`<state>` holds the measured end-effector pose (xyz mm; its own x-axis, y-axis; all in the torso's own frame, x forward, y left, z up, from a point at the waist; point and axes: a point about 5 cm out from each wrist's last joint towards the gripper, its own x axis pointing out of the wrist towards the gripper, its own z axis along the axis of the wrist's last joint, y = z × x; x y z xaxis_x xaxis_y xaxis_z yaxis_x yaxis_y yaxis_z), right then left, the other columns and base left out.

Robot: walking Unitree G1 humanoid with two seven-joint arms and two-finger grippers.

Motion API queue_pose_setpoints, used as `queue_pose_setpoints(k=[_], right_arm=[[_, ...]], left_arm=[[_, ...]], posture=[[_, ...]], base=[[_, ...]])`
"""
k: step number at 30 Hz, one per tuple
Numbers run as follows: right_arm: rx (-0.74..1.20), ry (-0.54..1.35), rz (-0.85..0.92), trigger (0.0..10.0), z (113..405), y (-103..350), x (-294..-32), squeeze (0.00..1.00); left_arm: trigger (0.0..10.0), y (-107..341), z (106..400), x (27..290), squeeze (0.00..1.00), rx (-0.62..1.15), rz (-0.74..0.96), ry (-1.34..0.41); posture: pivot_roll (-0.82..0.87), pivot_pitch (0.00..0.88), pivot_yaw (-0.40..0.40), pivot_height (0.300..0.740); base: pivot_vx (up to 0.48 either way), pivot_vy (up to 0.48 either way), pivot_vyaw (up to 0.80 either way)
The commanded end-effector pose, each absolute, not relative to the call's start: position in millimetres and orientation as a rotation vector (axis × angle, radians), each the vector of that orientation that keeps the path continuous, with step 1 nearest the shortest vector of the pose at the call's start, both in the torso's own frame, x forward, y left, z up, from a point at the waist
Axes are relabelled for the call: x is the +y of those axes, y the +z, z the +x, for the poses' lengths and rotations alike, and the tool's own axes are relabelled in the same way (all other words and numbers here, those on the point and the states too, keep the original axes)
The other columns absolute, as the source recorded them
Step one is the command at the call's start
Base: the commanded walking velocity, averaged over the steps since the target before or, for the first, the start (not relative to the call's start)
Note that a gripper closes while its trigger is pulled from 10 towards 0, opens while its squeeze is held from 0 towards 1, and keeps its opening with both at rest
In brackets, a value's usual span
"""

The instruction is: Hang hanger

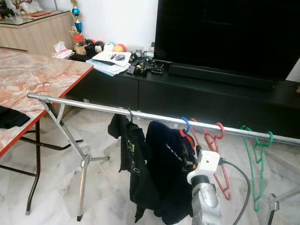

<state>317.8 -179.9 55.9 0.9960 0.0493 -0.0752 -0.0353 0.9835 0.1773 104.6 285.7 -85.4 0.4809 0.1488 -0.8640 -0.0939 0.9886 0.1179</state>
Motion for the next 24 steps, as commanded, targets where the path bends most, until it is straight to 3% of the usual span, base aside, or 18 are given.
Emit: queue_pose_setpoints(k=[1, 5, 13, 24], right_arm=[[0.119, 0.041, 0.154, 10.0, 322.5, 55.8, -179.1, 0.00], [0.174, 0.122, 0.160, 10.0, 343.9, 70.2, -168.2, 0.00], [0.371, 0.141, 0.054, 10.0, 354.7, 67.5, -168.8, 0.00], [0.295, 0.003, 0.079, 10.0, 374.2, 99.6, -188.1, 0.00]], left_arm=[[10.0, -87.0, 100.5, 285.4, 0.00, 1.090, 0.061, 0.139], [10.0, -86.8, 102.3, 284.9, 0.00, 1.086, 0.059, 0.138], [10.0, -86.7, 104.0, 284.2, 0.00, 1.086, 0.053, 0.138], [10.0, -86.6, 106.4, 283.1, 0.00, 1.082, 0.039, 0.143]], posture=[[0.11, 0.000, -0.018, 0.740], [0.11, 0.000, -0.017, 0.740], [0.13, 0.000, -0.029, 0.740], [0.14, 0.000, -0.034, 0.740]], base=[[0.000, 0.000, 0.00], [0.000, 0.000, 0.00], [0.000, 0.000, 0.00], [0.000, 0.000, 0.00]])
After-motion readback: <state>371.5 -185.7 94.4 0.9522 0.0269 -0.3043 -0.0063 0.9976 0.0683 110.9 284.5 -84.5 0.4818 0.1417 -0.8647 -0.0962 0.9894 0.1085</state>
